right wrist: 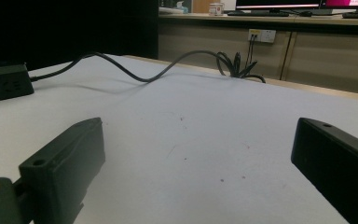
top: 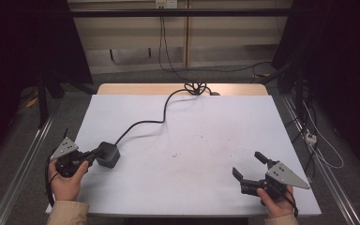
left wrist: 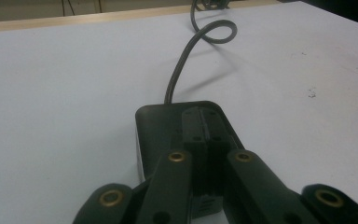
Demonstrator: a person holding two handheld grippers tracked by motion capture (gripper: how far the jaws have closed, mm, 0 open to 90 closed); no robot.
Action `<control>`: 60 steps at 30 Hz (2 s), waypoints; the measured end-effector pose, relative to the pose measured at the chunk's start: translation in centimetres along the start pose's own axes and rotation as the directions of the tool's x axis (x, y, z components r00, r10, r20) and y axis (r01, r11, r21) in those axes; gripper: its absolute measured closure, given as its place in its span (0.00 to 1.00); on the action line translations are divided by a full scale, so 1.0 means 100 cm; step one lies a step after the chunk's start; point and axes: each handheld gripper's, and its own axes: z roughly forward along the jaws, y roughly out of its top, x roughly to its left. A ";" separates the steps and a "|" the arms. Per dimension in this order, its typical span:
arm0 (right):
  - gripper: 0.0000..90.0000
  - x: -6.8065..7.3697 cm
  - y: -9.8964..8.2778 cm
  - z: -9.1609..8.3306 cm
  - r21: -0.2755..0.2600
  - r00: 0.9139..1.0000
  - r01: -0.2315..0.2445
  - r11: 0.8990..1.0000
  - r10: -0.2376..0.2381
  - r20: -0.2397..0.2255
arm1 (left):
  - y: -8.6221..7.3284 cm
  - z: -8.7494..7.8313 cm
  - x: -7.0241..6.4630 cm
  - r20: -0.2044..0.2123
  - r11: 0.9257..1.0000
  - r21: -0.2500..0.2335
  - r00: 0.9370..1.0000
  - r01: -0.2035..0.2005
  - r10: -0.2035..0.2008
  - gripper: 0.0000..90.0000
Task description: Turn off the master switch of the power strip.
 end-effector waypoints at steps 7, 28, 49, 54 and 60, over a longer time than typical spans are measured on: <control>0.02 0.000 0.000 0.000 0.001 1.000 -0.001 1.000 0.001 -0.002 | 0.000 0.001 -0.001 0.000 1.000 0.004 1.000 -0.005 0.005 1.00; 0.02 0.000 0.000 0.000 0.003 1.000 0.000 1.000 0.000 -0.003 | -0.001 0.003 -0.001 -0.002 1.000 0.010 1.000 -0.007 0.007 1.00; 0.02 0.000 -0.001 -0.001 0.003 1.000 -0.003 1.000 0.003 -0.003 | -0.002 0.004 -0.002 -0.010 1.000 0.009 1.000 -0.011 0.011 1.00; 0.02 0.000 -0.001 0.000 0.003 1.000 -0.003 1.000 0.003 -0.003 | -0.002 0.004 -0.002 -0.014 1.000 0.007 1.000 -0.020 0.020 1.00; 0.02 0.000 -0.001 -0.001 0.002 1.000 -0.004 1.000 0.004 -0.003 | -0.003 0.005 -0.003 -0.018 1.000 0.001 1.000 -0.026 0.026 1.00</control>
